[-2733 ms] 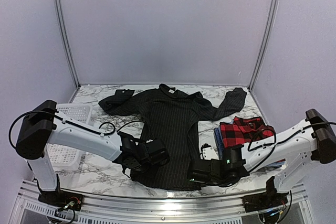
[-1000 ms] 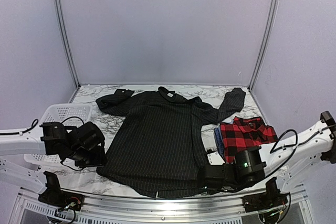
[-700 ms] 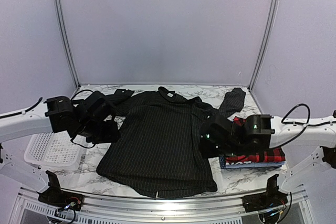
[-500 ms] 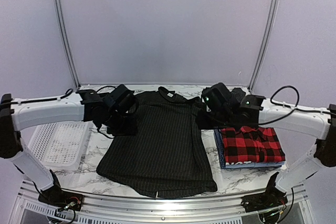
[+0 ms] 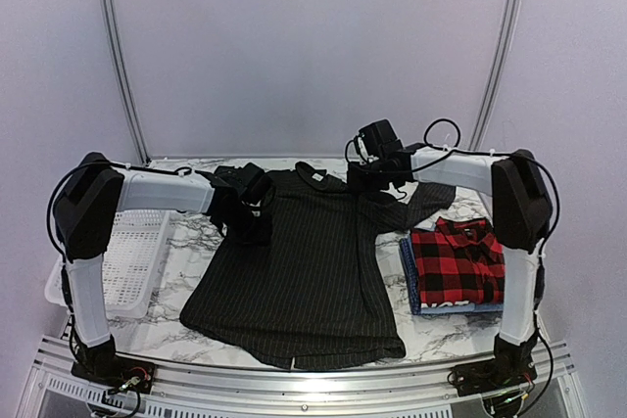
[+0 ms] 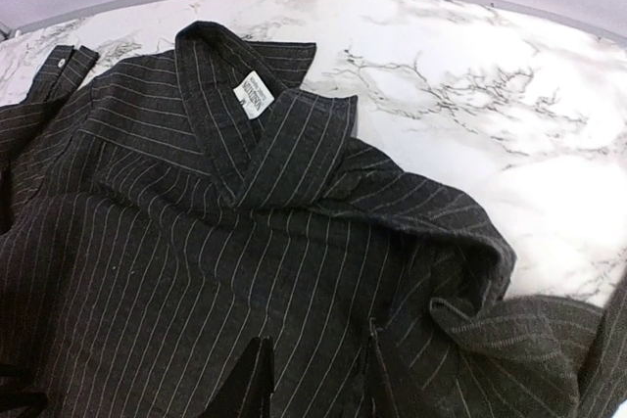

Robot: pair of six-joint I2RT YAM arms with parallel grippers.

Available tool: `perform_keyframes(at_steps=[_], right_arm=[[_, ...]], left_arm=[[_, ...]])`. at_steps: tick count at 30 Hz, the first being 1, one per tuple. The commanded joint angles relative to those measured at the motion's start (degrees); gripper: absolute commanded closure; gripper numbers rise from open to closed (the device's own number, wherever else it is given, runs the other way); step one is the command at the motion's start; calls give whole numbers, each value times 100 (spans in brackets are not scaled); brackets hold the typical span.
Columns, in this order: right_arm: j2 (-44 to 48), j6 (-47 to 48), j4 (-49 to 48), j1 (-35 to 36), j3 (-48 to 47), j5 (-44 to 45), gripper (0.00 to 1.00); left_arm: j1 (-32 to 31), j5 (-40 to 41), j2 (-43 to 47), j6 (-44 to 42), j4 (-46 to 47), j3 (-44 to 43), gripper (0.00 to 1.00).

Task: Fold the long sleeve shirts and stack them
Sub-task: Smooth out the flattened shirt at the center of the board.

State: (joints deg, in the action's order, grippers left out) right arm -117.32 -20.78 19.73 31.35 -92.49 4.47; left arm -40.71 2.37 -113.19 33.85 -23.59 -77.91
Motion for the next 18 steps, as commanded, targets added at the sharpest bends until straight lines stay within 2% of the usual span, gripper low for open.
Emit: perform_keyframes(at_steps=[1, 13, 18], right_arm=[[-663, 324, 48, -100, -745, -326, 73], [-1791, 433, 165, -225, -1476, -297, 75], [-2100, 457, 249, -367, -1944, -332, 76]], left_arm=[[-8, -34, -101, -163, 196, 205, 65], [-16, 37, 664, 458, 366, 1794, 66], [-72, -12, 921, 593, 389, 2098, 66]])
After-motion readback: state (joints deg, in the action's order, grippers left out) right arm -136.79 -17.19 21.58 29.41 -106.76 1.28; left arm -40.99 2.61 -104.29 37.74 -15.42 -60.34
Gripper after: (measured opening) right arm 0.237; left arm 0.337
